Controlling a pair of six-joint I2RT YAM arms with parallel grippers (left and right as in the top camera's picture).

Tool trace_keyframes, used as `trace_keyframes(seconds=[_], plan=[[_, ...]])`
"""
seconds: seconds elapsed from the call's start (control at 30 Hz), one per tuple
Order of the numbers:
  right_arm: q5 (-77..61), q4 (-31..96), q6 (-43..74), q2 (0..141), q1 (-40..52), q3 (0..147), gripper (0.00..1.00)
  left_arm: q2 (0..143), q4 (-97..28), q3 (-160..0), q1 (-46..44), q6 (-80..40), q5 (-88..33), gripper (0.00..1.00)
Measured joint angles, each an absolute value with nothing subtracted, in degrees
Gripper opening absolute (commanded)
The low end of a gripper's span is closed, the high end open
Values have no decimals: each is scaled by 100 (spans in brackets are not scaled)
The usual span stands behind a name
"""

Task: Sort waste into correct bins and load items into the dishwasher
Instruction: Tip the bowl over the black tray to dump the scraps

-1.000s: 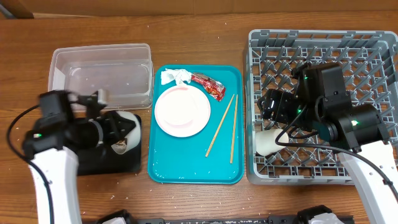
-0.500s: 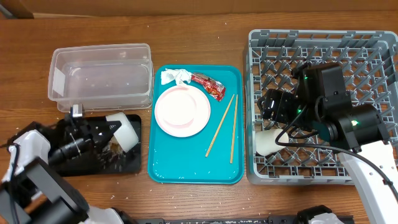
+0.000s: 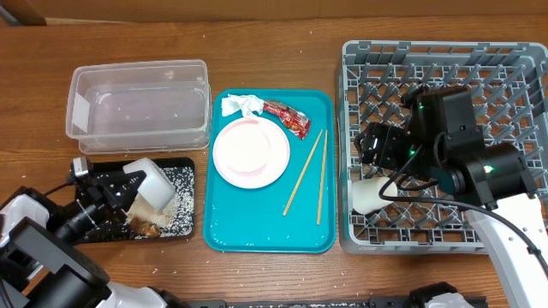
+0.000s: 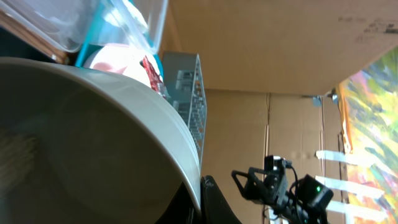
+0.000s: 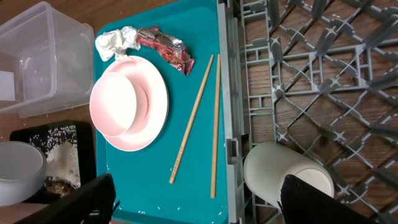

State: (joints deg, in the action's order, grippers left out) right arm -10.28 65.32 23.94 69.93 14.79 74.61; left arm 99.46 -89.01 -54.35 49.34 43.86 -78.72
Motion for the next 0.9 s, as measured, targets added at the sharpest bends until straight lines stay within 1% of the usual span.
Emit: trace_keyframes(seconds=[0.23, 0.4, 0.5, 0.67, 0.73, 0.9], plan=[[-1028, 6556, 2394, 6993, 1476, 7461, 88, 9946, -9327, -5435, 4510, 5229, -7931, 4], [-1031, 6554, 2394, 6993, 1479, 7461, 88, 9946, -9356, -5435, 4394, 5454, -7970, 4], [-1031, 6554, 2394, 6993, 1476, 7461, 88, 9946, -9636, -5472, 4386, 5627, -7994, 4], [-1033, 6554, 2394, 6993, 1479, 7461, 88, 9920, -9668, -5808, 4268, 5699, -7972, 4], [-1033, 6556, 2397, 6993, 1479, 7461, 88, 9837, -9668, -5970, 4080, 5697, -7966, 4], [-1031, 6543, 2394, 6993, 1476, 7461, 88, 9463, -9660, -6573, 3264, 5509, -7856, 4]])
